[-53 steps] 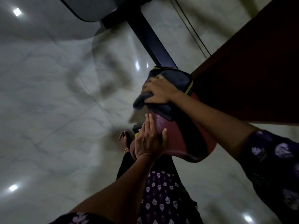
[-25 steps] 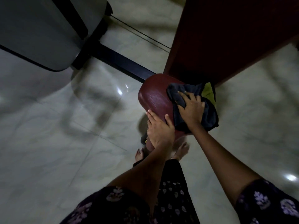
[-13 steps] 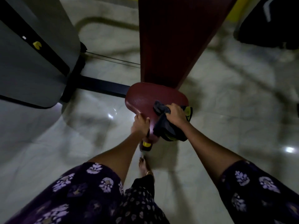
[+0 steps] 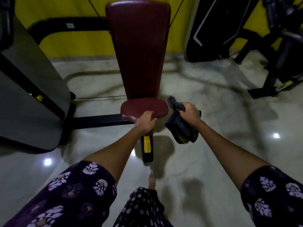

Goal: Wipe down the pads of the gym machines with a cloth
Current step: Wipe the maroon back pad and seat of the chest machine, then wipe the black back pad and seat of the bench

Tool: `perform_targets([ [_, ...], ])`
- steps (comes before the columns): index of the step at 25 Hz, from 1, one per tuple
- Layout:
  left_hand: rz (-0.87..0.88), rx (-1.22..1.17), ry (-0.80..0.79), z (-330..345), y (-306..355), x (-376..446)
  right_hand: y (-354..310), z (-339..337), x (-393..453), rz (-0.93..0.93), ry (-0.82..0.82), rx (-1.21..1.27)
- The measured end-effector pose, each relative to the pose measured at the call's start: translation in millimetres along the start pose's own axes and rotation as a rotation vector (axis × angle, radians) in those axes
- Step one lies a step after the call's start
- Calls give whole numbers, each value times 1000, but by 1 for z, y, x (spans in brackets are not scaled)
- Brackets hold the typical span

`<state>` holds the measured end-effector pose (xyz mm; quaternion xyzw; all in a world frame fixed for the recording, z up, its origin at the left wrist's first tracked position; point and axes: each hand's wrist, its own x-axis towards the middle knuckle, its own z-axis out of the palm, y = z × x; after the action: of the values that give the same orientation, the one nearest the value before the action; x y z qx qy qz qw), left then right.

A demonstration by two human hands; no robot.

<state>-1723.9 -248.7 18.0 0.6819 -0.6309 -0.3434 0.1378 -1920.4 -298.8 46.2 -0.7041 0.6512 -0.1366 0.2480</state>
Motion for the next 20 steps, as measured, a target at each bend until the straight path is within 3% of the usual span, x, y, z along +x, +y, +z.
perform_targets([
  [7,251,157,-73,-44,59,-26,-16,-84,-83,31,255,41],
  [20,769,315,-225,-37,180,-26,-7,-156,-187,402,650,28],
])
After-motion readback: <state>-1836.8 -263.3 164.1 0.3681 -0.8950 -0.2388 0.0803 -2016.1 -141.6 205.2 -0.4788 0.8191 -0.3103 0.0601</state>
